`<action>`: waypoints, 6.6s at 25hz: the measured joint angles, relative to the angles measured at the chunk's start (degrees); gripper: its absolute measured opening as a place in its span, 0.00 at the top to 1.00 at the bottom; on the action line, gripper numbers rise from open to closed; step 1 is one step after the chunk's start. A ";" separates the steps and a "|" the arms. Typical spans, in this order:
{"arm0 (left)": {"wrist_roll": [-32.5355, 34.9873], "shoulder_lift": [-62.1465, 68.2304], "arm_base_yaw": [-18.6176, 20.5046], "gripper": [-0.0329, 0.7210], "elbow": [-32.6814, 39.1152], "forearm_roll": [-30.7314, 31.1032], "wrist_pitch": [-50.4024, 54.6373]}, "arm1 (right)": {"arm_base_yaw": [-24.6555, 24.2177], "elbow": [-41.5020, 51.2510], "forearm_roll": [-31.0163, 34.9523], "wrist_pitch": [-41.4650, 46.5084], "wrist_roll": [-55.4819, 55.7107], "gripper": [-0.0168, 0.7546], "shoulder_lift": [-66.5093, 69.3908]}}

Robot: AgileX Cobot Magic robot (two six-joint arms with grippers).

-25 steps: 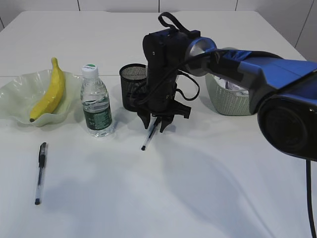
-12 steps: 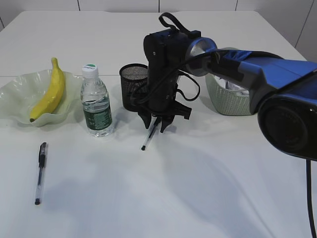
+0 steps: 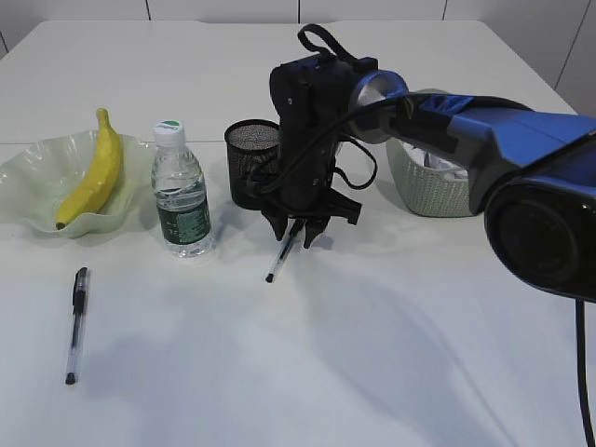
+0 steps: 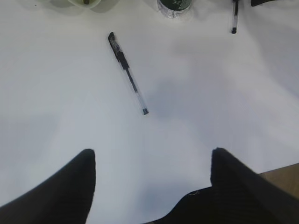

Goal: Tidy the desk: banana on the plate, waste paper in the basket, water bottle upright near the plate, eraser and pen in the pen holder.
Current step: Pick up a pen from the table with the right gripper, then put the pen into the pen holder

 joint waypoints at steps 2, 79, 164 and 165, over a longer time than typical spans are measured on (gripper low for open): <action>0.00 0.00 0.00 0.23 0.00 0.00 0.00 | 0.00 0.00 0.00 0.00 0.12 0.57 0.08; 0.00 0.00 0.00 0.24 0.00 0.00 0.00 | 0.00 -0.49 1.55 -0.11 -1.52 0.84 1.83; 0.00 0.00 0.00 0.25 0.00 0.00 -1.63 | 2.42 0.51 -2.54 -23.85 -41.85 0.92 -14.82; 0.00 0.00 0.00 0.25 0.00 0.00 -1.63 | 2.42 0.61 -2.54 -24.12 -42.39 0.92 -15.03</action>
